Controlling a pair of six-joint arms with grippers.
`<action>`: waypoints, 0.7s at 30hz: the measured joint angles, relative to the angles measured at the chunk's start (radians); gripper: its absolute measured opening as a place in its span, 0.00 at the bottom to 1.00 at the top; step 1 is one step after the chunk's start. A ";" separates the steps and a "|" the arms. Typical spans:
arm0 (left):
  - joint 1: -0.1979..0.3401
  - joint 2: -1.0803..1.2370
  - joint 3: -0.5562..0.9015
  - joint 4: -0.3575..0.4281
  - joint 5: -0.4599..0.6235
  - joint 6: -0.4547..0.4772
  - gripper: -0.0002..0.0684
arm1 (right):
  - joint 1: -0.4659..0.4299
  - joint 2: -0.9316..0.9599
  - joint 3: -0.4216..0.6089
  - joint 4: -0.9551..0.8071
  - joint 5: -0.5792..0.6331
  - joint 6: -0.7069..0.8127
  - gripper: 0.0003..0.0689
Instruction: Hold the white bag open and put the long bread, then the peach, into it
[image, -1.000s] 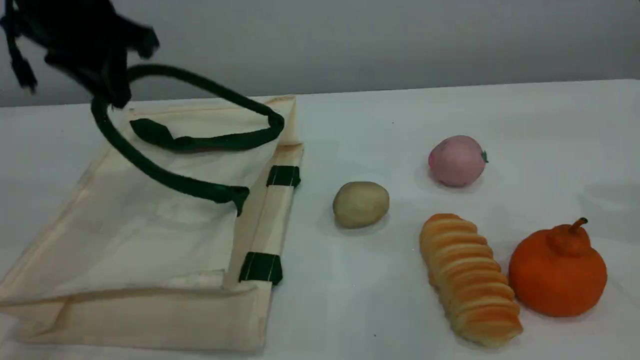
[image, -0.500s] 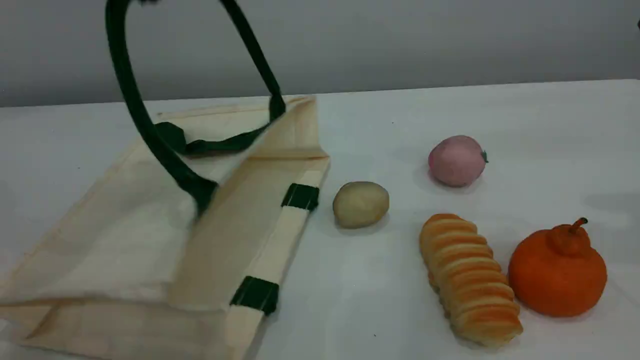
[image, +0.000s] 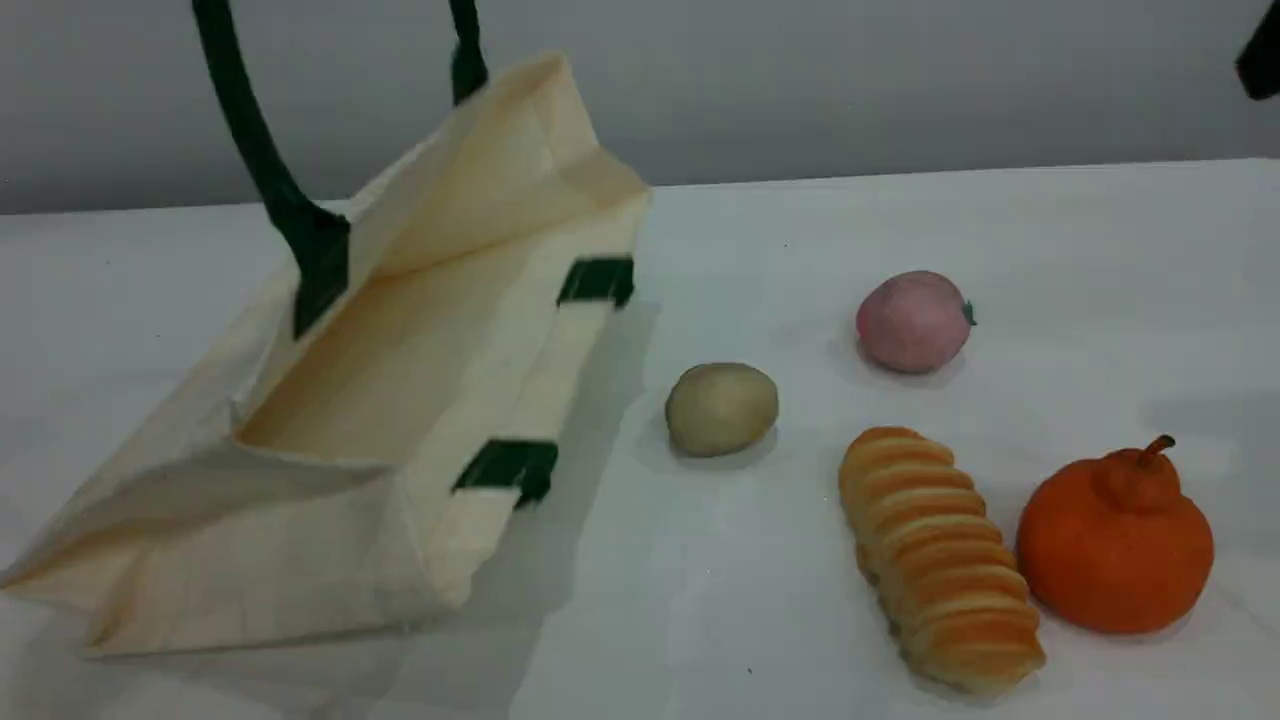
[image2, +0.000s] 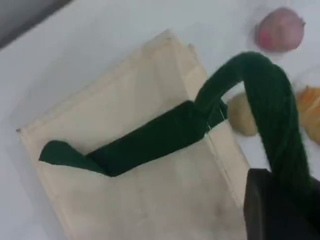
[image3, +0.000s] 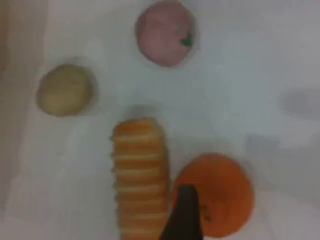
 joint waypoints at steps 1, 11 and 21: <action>0.000 -0.005 -0.002 -0.010 0.000 0.001 0.13 | 0.013 0.000 0.000 0.009 0.000 -0.013 0.85; 0.000 -0.062 -0.004 -0.055 -0.001 0.088 0.13 | 0.195 0.026 0.000 -0.057 -0.030 -0.029 0.85; 0.000 -0.068 -0.004 0.021 -0.004 0.149 0.13 | 0.312 0.150 0.000 -0.083 -0.044 -0.028 0.85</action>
